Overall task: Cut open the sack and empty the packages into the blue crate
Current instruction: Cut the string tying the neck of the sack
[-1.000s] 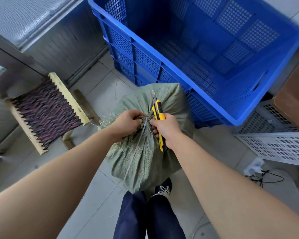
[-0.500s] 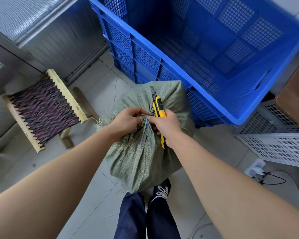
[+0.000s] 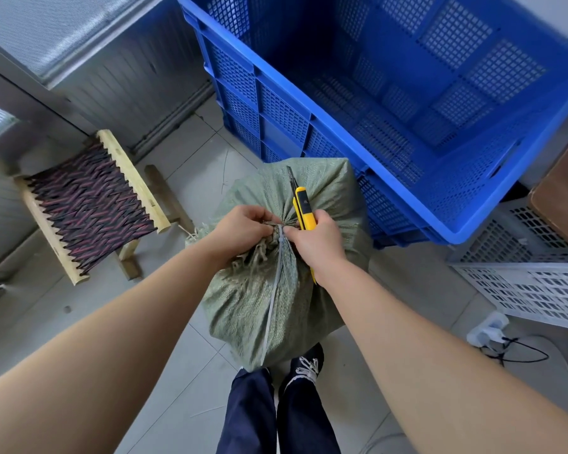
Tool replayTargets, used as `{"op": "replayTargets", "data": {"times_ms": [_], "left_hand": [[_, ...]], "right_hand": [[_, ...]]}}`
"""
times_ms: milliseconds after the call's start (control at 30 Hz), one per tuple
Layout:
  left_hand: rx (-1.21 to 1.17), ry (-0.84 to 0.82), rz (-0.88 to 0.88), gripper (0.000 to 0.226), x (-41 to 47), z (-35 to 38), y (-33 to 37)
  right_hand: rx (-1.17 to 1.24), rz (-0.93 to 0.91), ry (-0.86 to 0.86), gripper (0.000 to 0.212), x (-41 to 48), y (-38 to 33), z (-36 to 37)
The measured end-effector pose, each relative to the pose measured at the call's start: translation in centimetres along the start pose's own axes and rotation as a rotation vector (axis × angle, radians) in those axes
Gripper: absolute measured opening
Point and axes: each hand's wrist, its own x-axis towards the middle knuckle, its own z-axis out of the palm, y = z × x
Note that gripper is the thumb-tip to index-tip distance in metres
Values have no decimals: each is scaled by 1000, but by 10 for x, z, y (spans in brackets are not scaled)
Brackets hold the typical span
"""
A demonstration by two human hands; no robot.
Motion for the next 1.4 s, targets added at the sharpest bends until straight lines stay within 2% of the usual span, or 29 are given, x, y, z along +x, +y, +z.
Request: {"op": "replayTargets", "data": {"times_ms": [133,267,367,533,733,967,1100,1400], "left_hand": [[-318,131,-123,24,-14,6,-1],[-653,243,-165,28,-36,1,-12],[-779,307,-171,30,-44,-3,-19],[-952,314,-164,26,-41,-8,-25],[-1075,264,-128,30,-32,-9,-25],[-1072,329,-135,34,-18,-14,-19],[-1080,366,-155,37,-10,-12,-16],[-1042,389,-178,41,-4,-9,-13]], "right_hand": [[-40,-93,1,25,-6,-5,-3],[-61,-190,-40,19,-17,-15,6],[-130,-285,-97,18,-21,-28,11],[-256,-353,-150,17,-19,-51,11],[-409,-418,-14,16,-32,-52,7],[-698,-447,28,48,-41,-40,1],[-843,-456,44,49,-48,-38,-6],[-873,-401,77,43,-57,-43,-7]]}}
